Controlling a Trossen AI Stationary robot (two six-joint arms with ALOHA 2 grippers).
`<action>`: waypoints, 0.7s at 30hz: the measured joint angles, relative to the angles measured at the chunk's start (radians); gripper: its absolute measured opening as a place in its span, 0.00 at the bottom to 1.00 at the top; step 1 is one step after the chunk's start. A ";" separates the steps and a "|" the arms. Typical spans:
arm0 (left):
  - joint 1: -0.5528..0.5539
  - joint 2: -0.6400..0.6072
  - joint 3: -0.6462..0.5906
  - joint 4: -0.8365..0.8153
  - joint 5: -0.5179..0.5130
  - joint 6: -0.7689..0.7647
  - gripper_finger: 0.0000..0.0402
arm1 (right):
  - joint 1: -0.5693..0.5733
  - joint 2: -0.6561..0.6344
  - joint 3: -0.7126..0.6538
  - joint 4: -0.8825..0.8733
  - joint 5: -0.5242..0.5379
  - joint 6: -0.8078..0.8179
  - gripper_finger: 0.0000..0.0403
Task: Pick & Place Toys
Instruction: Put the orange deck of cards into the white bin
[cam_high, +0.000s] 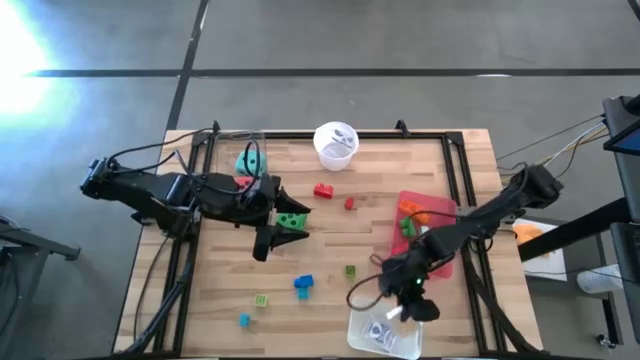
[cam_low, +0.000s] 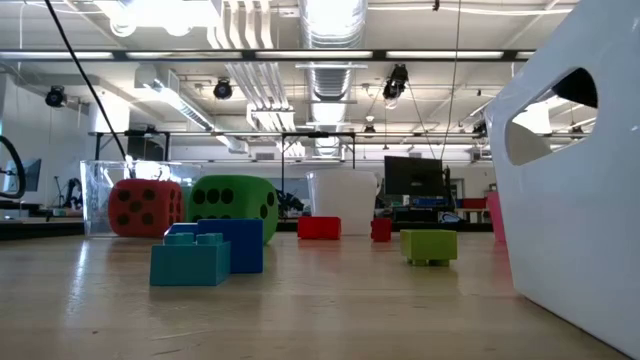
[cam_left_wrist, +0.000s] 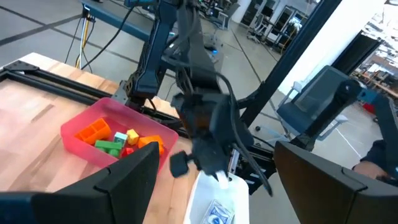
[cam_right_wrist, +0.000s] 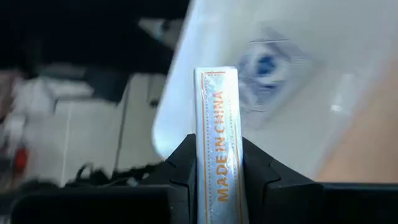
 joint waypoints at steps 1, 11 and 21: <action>0.000 0.000 0.000 0.000 0.000 -0.003 0.80 | 0.000 0.022 0.014 -0.002 -0.026 -0.024 0.14; -0.005 0.000 0.000 -0.006 0.036 -0.026 0.80 | -0.024 0.168 0.106 -0.007 -0.058 -0.215 0.14; -0.022 -0.066 0.000 -0.071 0.038 -0.036 0.79 | -0.051 0.219 0.100 0.052 -0.054 -0.230 0.14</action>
